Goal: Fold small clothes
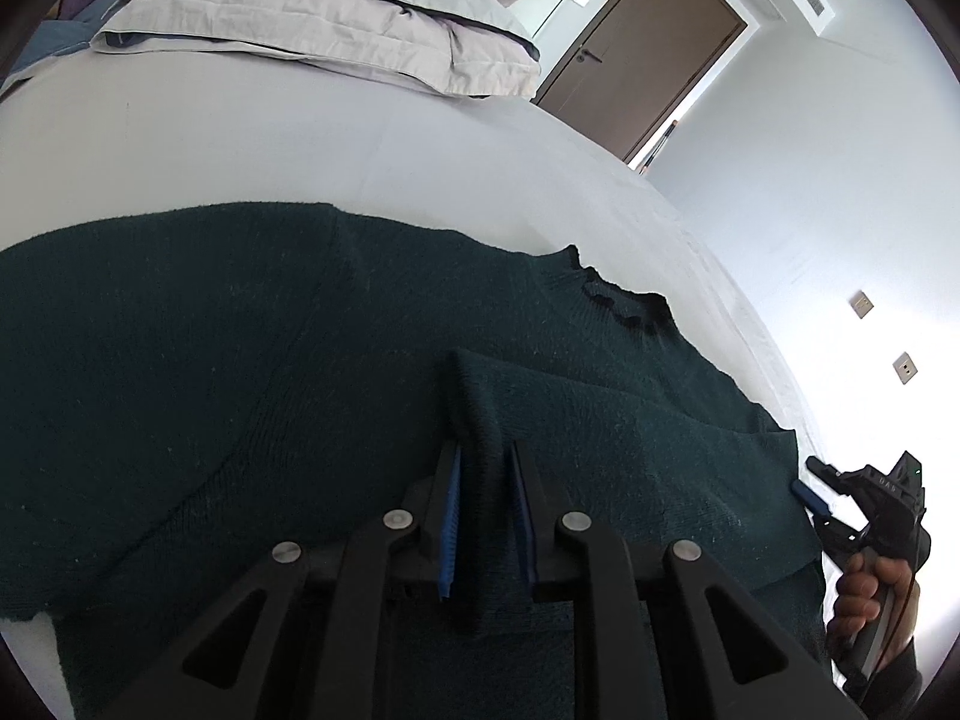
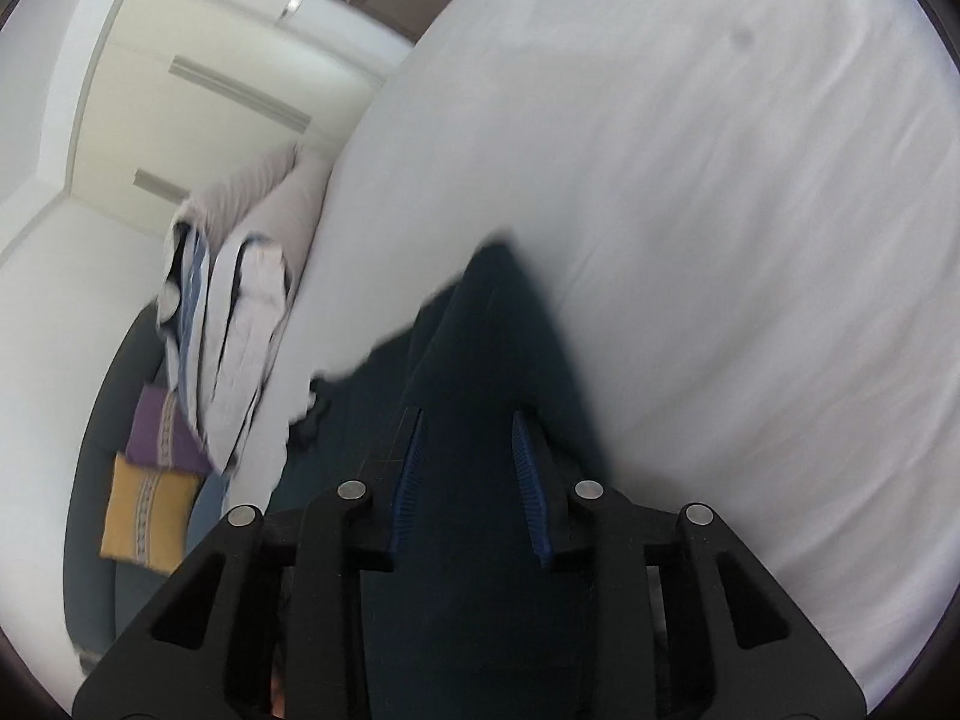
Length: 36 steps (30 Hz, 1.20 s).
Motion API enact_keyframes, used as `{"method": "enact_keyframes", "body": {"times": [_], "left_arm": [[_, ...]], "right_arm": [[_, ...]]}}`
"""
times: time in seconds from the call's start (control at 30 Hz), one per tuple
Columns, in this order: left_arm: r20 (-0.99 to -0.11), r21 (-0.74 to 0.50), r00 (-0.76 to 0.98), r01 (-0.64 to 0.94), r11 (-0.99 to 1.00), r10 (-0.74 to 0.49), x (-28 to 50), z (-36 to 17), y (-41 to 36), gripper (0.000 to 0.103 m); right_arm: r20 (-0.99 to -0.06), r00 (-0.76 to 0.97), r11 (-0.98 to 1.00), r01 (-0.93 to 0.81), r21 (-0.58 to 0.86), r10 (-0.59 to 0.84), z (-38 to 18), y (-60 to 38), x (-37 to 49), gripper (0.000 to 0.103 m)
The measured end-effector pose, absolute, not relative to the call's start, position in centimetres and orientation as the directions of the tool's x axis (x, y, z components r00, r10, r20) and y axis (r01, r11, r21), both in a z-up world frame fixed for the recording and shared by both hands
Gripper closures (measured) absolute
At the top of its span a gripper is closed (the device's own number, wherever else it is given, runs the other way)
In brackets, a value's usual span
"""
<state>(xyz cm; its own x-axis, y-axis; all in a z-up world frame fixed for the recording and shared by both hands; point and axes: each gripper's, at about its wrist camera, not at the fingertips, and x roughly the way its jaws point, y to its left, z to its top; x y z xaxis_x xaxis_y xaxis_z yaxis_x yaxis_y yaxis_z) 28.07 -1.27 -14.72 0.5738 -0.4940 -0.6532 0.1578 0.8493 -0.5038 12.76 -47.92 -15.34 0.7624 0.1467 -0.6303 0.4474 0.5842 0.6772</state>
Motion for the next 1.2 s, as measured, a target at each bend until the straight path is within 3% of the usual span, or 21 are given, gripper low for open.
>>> {"method": "enact_keyframes", "body": {"times": [0.1, 0.17, 0.3, 0.43, 0.67, 0.77, 0.97, 1.03, 1.1, 1.17, 1.2], "left_arm": [[-0.651, -0.506, 0.575, 0.158, 0.848, -0.495, 28.1, -14.8, -1.3, 0.084], [-0.651, -0.503, 0.577, 0.159, 0.849, -0.494, 28.1, -14.8, -1.4, 0.084], [-0.651, -0.498, 0.58, 0.161, 0.852, -0.49, 28.1, -14.8, -1.4, 0.084], [-0.648, -0.494, 0.585, 0.165, 0.854, -0.488, 28.1, -14.8, -1.5, 0.084], [-0.639, -0.505, 0.587, 0.166, 0.847, -0.496, 28.0, -15.0, -1.5, 0.084], [-0.641, -0.503, 0.587, 0.165, 0.848, -0.494, 28.1, -14.9, -1.4, 0.084], [-0.644, -0.535, 0.561, 0.156, 0.83, -0.52, 28.3, -14.4, -1.0, 0.082], [-0.658, -0.511, 0.558, 0.162, 0.844, -0.506, 28.0, -13.3, -0.9, 0.064], [-0.659, -0.47, 0.599, 0.143, 0.871, -0.454, 26.3, -11.4, 0.0, 0.02], [-0.64, -0.473, 0.646, 0.095, 0.876, -0.415, 24.6, -9.8, 2.1, 0.006], [-0.62, -0.497, 0.668, 0.071, 0.865, -0.411, 23.4, -9.1, 3.8, 0.006]], "right_arm": [[-0.62, 0.773, 0.619, 0.423, 0.662, 0.134, -13.2, -47.8, 13.8, 0.056], [-0.601, 0.78, 0.646, 0.372, 0.667, 0.171, -12.2, -47.1, 15.4, 0.056], [-0.69, 0.703, 0.668, 0.43, 0.607, 0.174, -14.2, -47.6, 17.7, 0.044], [-0.677, 0.726, 0.682, 0.435, 0.588, 0.12, -15.1, -49.6, 18.5, 0.064], [-0.675, 0.731, 0.683, 0.446, 0.578, 0.094, -15.2, -50.7, 20.1, 0.065], [-0.688, 0.724, 0.66, 0.537, 0.526, -0.041, -13.7, -51.5, 17.9, 0.055], [-0.708, 0.704, 0.766, 0.487, 0.419, -0.06, -10.3, -48.0, 14.5, 0.054], [-0.682, 0.73, 0.791, 0.442, 0.422, -0.044, -9.0, -45.9, 12.5, 0.054], [-0.657, 0.754, 0.829, 0.379, 0.411, -0.019, -7.8, -42.7, 10.2, 0.049], [-0.643, 0.766, 0.858, 0.327, 0.396, 0.005, -7.3, -39.8, 8.0, 0.04], [-0.638, 0.769, 0.865, 0.299, 0.403, 0.031, -7.2, -38.2, 7.1, 0.038]]}}
